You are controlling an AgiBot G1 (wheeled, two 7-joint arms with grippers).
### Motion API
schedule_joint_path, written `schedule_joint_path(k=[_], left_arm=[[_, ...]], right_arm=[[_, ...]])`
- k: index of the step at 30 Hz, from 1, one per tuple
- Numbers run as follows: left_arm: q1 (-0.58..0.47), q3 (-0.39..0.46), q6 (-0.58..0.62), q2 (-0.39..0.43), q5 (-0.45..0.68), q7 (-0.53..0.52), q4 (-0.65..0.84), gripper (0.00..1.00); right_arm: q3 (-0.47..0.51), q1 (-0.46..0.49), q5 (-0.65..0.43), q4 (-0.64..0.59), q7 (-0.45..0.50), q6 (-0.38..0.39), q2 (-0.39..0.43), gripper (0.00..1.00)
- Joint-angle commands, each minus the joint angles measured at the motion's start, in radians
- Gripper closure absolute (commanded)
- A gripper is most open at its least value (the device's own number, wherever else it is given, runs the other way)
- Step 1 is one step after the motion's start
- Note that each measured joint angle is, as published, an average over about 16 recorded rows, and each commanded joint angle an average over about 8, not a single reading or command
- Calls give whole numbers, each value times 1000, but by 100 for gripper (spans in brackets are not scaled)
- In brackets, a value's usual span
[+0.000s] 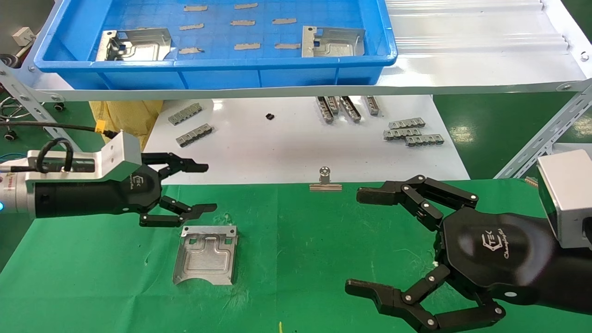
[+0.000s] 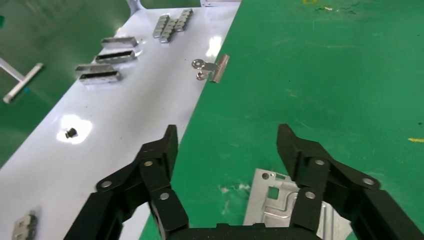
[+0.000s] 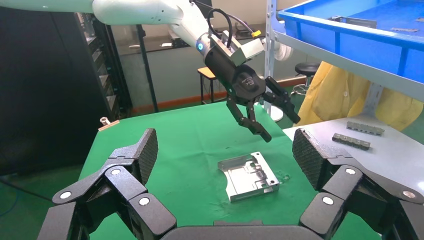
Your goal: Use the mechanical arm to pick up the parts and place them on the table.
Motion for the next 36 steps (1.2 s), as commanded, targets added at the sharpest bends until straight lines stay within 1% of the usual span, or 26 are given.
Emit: schedule_joint_path(k=[1, 6, 11, 36], left_arm=[[2, -4, 2, -1, -7, -13, 4, 0], [9, -7, 1, -4, -8, -13, -11, 0], [46, -30, -4, -24, -33, -51, -78, 0], [338, -214, -47, -180, -223, -358, -607, 0]], right_arm=[[0, 0, 0, 0, 0, 0, 0, 0], [0, 0, 0, 0, 0, 0, 0, 0], [0, 0, 0, 0, 0, 0, 0, 0], [0, 0, 0, 0, 0, 0, 0, 0]])
